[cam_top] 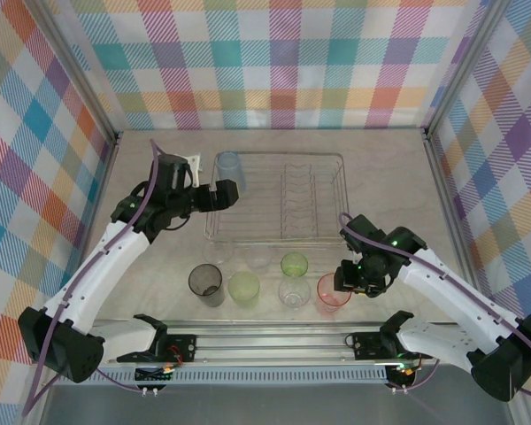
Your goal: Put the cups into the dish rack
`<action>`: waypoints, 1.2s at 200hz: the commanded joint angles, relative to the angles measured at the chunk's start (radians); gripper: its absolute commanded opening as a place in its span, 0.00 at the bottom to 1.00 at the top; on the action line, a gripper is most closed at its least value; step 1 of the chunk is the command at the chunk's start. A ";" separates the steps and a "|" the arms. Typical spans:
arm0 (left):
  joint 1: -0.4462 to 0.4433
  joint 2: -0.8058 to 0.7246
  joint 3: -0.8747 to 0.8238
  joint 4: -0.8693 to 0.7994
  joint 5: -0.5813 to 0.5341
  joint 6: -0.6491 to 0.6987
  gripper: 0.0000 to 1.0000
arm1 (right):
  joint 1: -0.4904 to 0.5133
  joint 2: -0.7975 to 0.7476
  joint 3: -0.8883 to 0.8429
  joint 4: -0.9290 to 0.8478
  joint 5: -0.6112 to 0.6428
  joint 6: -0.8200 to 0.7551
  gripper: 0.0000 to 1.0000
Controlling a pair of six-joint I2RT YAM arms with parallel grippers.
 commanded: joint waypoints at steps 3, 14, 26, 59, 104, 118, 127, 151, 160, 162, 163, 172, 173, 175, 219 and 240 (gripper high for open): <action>-0.008 -0.018 -0.014 0.011 -0.005 -0.009 1.00 | 0.010 0.012 0.016 -0.034 0.038 0.002 0.42; -0.008 -0.018 -0.014 0.003 -0.015 -0.014 1.00 | 0.013 0.014 0.013 -0.039 0.045 0.002 0.38; -0.008 -0.024 -0.015 -0.004 -0.025 -0.014 1.00 | 0.014 0.019 0.013 -0.046 0.052 0.003 0.34; -0.008 -0.027 -0.023 -0.008 -0.026 -0.016 1.00 | 0.015 0.036 0.013 -0.060 0.065 0.008 0.24; -0.008 -0.030 -0.030 -0.021 -0.020 -0.014 1.00 | 0.016 0.035 0.015 -0.071 0.079 0.014 0.06; -0.008 -0.038 -0.027 -0.029 -0.023 -0.009 1.00 | 0.016 0.013 0.033 -0.092 0.101 0.017 0.00; -0.008 -0.041 -0.024 -0.034 -0.025 -0.008 1.00 | 0.015 -0.006 0.049 -0.106 0.115 0.015 0.00; -0.008 -0.038 0.004 -0.063 -0.020 -0.011 1.00 | 0.014 -0.057 0.124 -0.170 0.172 -0.007 0.00; -0.008 -0.037 0.016 -0.072 -0.009 -0.014 1.00 | 0.011 -0.066 0.168 -0.211 0.215 -0.018 0.00; -0.008 -0.036 0.019 -0.073 -0.006 -0.014 1.00 | 0.011 -0.067 0.179 -0.221 0.224 -0.021 0.00; -0.008 -0.036 0.021 -0.073 -0.003 -0.015 1.00 | 0.010 -0.068 0.184 -0.226 0.229 -0.023 0.00; -0.008 -0.039 0.027 -0.068 0.015 -0.021 1.00 | 0.003 -0.077 0.229 -0.251 0.252 -0.041 0.00; -0.008 -0.039 0.027 -0.066 0.019 -0.023 1.00 | 0.002 -0.078 0.233 -0.253 0.253 -0.043 0.00; -0.008 -0.041 0.028 -0.063 0.023 -0.024 1.00 | -0.002 -0.080 0.243 -0.255 0.255 -0.048 0.00; -0.009 -0.063 0.004 0.092 0.234 -0.102 1.00 | -0.151 -0.133 0.426 -0.085 0.116 -0.187 0.00; -0.017 -0.059 -0.009 0.193 0.353 -0.140 1.00 | -0.266 -0.096 0.457 0.100 -0.126 -0.240 0.00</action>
